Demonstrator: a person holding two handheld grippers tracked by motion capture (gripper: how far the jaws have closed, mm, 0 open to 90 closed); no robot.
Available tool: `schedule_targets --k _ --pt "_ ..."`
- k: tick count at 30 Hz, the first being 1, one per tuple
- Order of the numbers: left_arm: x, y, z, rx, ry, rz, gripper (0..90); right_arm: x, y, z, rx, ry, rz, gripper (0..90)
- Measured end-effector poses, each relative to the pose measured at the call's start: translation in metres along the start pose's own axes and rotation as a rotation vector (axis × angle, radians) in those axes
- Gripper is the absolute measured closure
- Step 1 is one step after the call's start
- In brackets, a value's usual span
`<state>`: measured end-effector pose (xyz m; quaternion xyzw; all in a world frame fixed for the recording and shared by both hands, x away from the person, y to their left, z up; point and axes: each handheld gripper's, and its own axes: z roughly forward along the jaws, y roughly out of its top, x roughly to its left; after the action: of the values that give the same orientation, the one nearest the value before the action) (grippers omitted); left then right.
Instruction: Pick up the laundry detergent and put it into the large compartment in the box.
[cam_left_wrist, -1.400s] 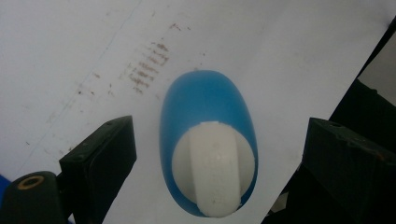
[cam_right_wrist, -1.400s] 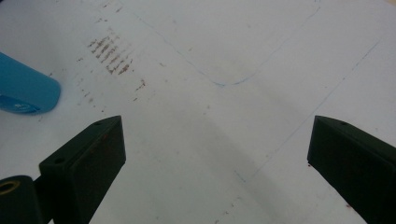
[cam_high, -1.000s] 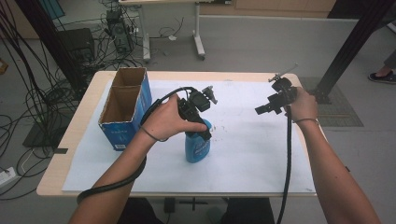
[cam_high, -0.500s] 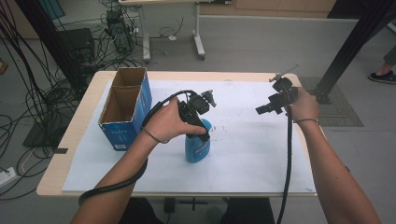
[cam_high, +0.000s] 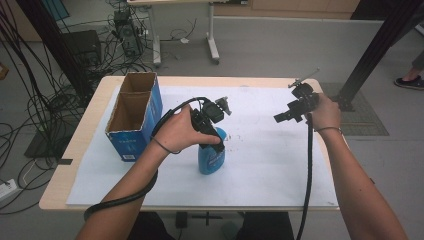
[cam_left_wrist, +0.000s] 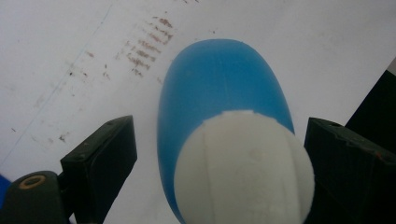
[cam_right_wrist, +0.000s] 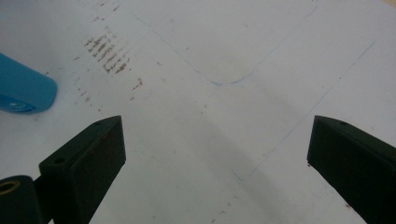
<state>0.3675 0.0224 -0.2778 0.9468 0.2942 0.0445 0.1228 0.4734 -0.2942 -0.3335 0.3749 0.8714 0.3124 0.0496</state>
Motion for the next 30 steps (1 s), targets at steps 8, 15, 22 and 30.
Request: schedule_targets --k 8,15,22,30 --pt "0.0014 -0.0007 -0.0016 -0.005 0.0 -0.004 10.6 0.0002 0.0003 0.0002 -0.006 0.001 -0.004 4.1" --pt "0.0024 -0.0007 -0.0019 -0.005 0.001 -0.006 10.6 0.0008 0.0014 0.0004 -0.006 0.0 -0.009 4.0" --pt "0.0019 -0.0009 -0.0006 -0.006 -0.002 -0.011 10.6 0.0008 0.0015 0.0011 -0.005 0.0 -0.008 3.7" --pt "0.0023 -0.0002 -0.0013 -0.005 -0.001 -0.01 10.5 0.0007 0.0013 0.0 -0.008 -0.006 -0.009 3.7"
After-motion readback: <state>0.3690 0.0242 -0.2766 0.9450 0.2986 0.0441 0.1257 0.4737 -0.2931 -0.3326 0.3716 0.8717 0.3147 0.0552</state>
